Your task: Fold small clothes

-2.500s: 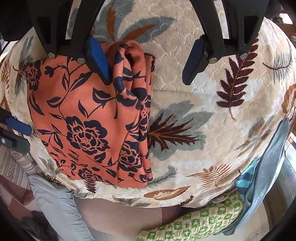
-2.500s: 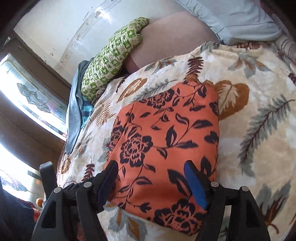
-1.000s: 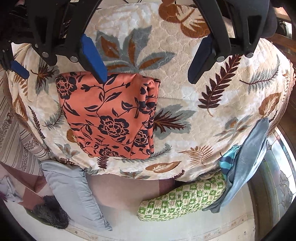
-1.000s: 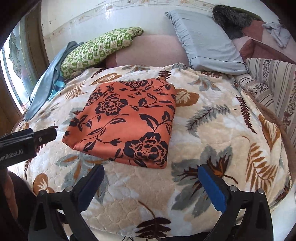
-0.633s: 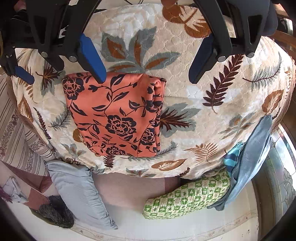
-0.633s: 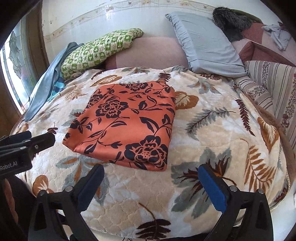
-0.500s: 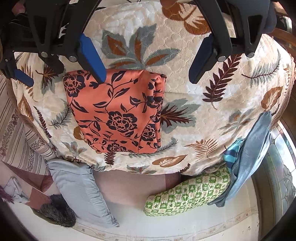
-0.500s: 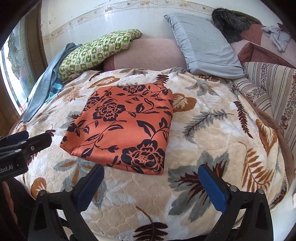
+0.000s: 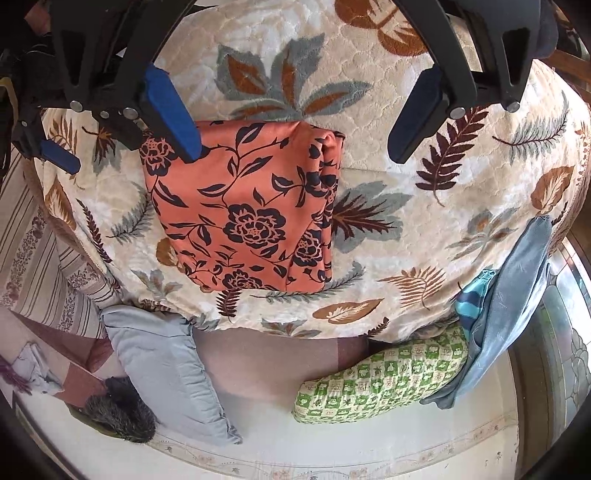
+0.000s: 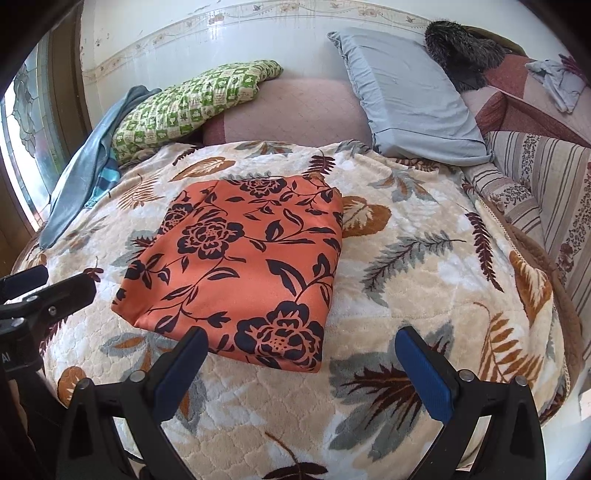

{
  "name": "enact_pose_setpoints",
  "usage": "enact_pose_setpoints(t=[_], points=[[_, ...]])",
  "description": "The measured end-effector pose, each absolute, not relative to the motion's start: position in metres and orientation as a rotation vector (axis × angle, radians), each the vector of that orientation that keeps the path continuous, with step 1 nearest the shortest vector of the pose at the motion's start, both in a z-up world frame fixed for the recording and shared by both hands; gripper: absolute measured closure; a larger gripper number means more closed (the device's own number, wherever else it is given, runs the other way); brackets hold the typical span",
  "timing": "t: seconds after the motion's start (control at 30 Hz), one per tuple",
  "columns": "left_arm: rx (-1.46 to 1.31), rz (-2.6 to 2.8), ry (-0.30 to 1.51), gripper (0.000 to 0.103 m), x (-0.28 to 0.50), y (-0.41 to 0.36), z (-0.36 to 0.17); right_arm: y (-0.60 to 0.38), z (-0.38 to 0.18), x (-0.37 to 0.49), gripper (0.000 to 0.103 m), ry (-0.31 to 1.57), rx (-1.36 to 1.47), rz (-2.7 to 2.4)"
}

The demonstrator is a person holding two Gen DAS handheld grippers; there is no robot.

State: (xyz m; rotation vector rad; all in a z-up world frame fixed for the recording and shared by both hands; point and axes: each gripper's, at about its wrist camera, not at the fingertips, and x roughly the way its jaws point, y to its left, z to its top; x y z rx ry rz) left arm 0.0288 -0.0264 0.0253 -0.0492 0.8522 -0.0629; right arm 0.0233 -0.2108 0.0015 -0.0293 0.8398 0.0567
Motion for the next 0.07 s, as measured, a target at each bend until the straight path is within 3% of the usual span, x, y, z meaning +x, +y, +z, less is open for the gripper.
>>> enact_pose_setpoints(t=[0.07], points=[[-0.046, -0.064, 0.857, 0.002, 0.0322, -0.0278, 0.0261, -0.2114, 0.0025, 0.0257, 0.001, 0.838, -0.029, 0.054]])
